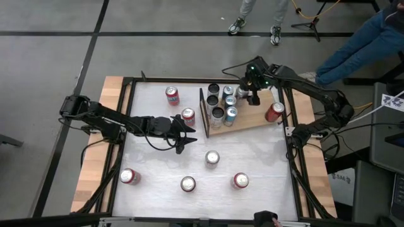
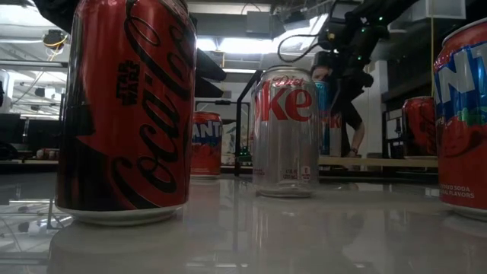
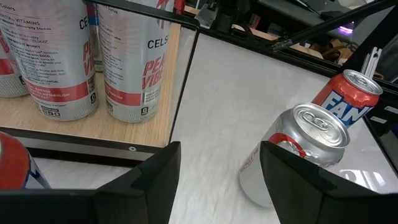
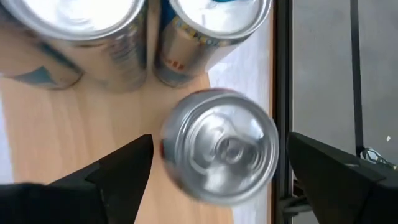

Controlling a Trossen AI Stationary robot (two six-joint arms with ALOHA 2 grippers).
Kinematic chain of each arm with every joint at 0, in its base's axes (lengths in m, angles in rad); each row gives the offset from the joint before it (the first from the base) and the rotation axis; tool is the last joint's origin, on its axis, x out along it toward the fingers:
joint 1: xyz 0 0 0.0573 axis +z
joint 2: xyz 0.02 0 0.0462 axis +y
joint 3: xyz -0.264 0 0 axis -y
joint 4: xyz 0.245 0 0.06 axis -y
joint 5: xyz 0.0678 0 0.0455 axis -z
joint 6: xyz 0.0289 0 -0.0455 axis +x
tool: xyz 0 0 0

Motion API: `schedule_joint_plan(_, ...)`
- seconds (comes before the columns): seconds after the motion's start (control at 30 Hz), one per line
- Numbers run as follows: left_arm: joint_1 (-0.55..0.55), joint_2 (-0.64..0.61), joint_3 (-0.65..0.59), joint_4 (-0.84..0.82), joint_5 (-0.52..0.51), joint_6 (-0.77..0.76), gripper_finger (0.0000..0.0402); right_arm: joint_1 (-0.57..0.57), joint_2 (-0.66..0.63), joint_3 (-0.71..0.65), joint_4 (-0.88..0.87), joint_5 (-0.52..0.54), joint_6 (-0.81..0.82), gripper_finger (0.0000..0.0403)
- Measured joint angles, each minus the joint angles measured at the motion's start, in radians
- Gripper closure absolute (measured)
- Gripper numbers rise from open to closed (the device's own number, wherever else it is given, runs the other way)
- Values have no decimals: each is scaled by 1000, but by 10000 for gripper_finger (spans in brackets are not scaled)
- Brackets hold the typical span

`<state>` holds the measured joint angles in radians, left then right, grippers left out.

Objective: Place canned beverage on shelf
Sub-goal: Put the right silver soda can on the shelf

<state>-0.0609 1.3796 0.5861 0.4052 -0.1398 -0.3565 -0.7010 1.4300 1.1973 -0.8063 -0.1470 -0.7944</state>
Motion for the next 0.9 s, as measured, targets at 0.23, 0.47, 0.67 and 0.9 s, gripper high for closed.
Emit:
schedule_joint_plan(0.23, 0, 0, 0, 0, 0, 0, 189, 0, -50, 0, -95, 55, 0, 45)
schedule_joint_plan(0.47, 0, 0, 0, 0, 0, 0, 189, 0, -53, 0, -157, 235, 0, 45)
schedule_joint_plan(0.67, 0, 0, 0, 0, 0, 0, 189, 0, -53, 0, -124, 290, 15, 45)
schedule_joint_plan(0.9, 0, 0, 0, 0, 0, 0, 189, 0, -13, 0, -63, 302, 31, 45)
